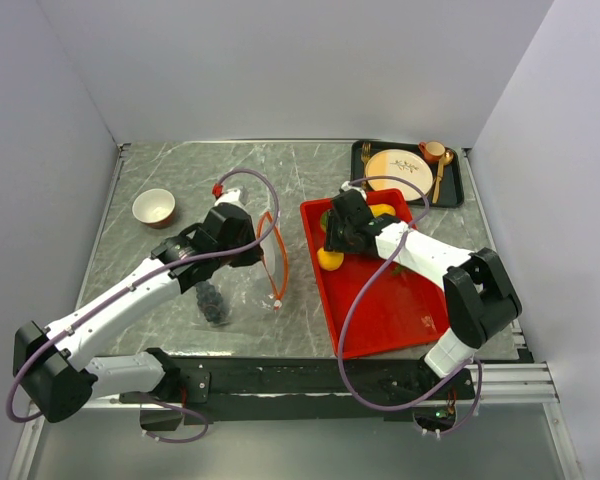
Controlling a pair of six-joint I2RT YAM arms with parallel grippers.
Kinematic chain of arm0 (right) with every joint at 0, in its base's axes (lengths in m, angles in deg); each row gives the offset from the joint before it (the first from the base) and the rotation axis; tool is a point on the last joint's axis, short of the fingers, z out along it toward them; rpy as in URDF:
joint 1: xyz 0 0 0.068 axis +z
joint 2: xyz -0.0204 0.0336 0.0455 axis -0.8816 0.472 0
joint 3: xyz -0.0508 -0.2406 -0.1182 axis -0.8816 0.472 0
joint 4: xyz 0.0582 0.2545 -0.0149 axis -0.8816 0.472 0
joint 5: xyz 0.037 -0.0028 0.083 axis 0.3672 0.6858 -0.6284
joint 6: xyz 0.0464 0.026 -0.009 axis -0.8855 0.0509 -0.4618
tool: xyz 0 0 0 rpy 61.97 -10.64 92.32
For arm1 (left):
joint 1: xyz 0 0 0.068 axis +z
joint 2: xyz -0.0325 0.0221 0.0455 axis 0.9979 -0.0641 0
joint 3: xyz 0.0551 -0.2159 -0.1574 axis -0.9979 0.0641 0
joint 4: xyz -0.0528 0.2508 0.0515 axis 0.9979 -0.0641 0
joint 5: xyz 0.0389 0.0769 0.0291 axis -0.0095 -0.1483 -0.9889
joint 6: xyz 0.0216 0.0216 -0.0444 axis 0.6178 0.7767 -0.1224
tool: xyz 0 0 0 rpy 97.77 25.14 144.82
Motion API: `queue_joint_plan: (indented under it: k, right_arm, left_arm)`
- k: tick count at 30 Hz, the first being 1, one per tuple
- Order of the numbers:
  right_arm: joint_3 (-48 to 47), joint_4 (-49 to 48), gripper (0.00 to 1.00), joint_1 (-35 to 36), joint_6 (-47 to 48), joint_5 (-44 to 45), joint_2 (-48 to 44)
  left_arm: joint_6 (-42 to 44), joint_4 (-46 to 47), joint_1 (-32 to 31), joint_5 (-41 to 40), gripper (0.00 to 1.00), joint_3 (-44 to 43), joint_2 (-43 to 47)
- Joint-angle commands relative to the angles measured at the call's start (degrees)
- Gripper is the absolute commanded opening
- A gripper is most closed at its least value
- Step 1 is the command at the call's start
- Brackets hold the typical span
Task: Place the food in the zip-top bag and seal the zipper
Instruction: Pick up the fake fruit from the bin.
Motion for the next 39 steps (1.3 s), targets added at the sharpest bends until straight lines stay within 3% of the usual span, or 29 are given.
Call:
queue_joint_plan:
  k: [1, 15, 24, 39]
  right_arm:
    - [-0.3, 0.6, 0.0, -0.2, 1.0, -0.3, -1.8]
    - [0.4, 4.5, 0.0, -0.1, 0.5, 0.6, -13.3]
    - [-1.5, 4.0, 0.0, 0.9, -1.7, -7.3, -21.0]
    - [-7.9, -2.6, 0.0, 9.4, -5.3, -16.3, -14.2]
  left_arm:
    - [-0.1, 2.1, -0.2, -0.8, 0.01, 0.5, 1.7]
    - [0.1, 2.7, -0.2, -0.2, 0.01, 0.7, 1.5]
    - [0.4, 3.2, -0.2, 0.7, 0.01, 0.2, 0.8]
    - [0.0, 3.5, -0.2, 1.0, 0.01, 0.5, 1.4]
